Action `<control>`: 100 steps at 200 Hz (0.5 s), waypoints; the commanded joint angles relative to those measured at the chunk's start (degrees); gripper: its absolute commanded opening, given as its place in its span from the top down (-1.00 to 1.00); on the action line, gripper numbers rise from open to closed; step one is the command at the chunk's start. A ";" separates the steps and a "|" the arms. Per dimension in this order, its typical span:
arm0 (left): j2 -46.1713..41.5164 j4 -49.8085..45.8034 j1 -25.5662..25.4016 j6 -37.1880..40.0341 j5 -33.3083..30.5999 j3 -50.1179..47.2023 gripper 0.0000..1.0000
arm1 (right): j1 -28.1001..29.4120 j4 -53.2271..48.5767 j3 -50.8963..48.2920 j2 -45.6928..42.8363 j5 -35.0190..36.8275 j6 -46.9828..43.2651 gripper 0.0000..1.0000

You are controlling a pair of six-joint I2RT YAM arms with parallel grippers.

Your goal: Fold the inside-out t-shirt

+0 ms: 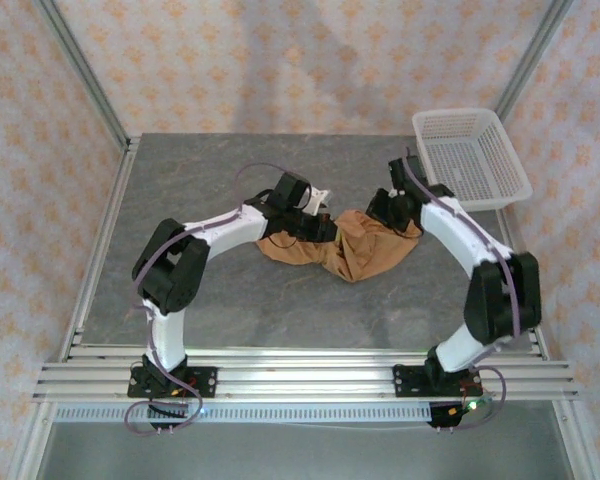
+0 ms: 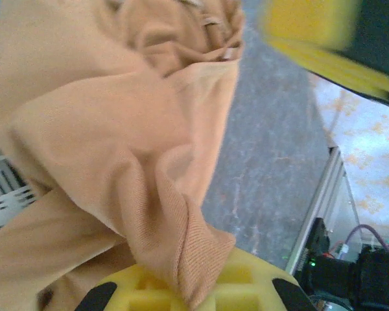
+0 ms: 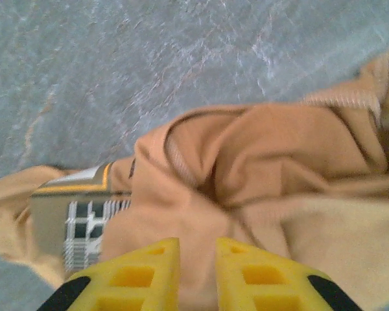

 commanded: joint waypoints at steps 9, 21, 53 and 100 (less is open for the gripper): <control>1.33 -1.44 1.57 -1.79 -1.16 2.64 1.00 | 4.65 4.98 -7.63 -7.21 -3.49 0.92 0.33; 1.42 -1.57 1.92 -2.52 -1.31 2.73 1.00 | 7.23 7.37 -10.69 -8.80 -2.94 1.70 0.31; 1.51 -2.82 2.50 -2.67 -1.00 3.38 1.00 | 12.36 8.61 -13.60 -8.04 0.50 2.06 0.12; 0.87 -5.30 2.70 -1.76 -0.98 4.39 1.00 | 12.67 9.61 -11.22 0.07 4.00 0.13 0.11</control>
